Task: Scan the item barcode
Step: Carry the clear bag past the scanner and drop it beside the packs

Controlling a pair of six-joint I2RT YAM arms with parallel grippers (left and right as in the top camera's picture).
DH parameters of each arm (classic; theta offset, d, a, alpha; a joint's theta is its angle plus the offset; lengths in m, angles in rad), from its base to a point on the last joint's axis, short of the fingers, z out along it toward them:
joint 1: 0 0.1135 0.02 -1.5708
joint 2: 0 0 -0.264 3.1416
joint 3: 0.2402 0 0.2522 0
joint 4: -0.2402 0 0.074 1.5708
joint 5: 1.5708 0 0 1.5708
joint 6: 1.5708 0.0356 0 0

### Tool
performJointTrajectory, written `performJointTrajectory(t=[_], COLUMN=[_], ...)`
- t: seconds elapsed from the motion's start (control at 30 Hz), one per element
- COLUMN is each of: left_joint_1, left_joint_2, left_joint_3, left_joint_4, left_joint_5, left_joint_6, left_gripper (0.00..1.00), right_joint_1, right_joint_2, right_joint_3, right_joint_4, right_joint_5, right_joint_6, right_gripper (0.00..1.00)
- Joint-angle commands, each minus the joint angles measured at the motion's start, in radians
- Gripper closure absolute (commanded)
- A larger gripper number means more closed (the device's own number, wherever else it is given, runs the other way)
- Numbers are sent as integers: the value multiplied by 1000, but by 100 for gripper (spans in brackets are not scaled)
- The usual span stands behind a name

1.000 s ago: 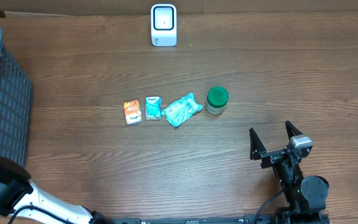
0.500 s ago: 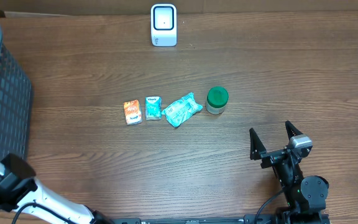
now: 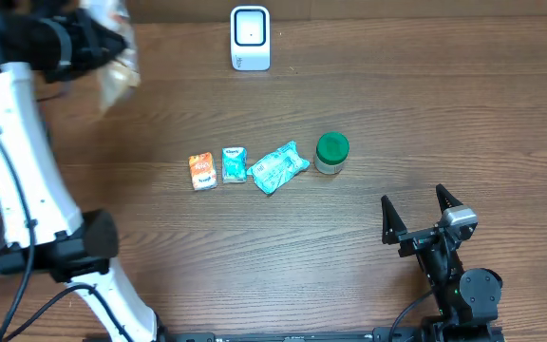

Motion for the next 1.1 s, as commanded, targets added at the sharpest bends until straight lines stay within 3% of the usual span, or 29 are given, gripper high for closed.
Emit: performJointTrajectory(t=[0.0,0.07,0.23,0.63,1.07], left_joint_1=[-83,-148,-242,-356,-368], left_joint_2=[0,0,1,1,-61], left_joint_3=[-79,-183,-425,-930,-872], left_joint_4=[-15,-19,38,414,418], left_joint_5=[-268,-337,-346,-344,-330], left_joint_6=[-13,-37,-74,-234,-243], left_gripper=[96,96,96,96,96], right_joint_1=[2,2,2,2,2], right_joint_2=[-7,-7,-7,-7,-7], right_joint_3=[-10,-10,-10,-10,-10], right_joint_4=[4,4,4,4,4], right_joint_5=[-5,-5,-5,-5,-5], right_joint_6=[4,4,4,4,4], right_gripper=[0,0,0,0,0])
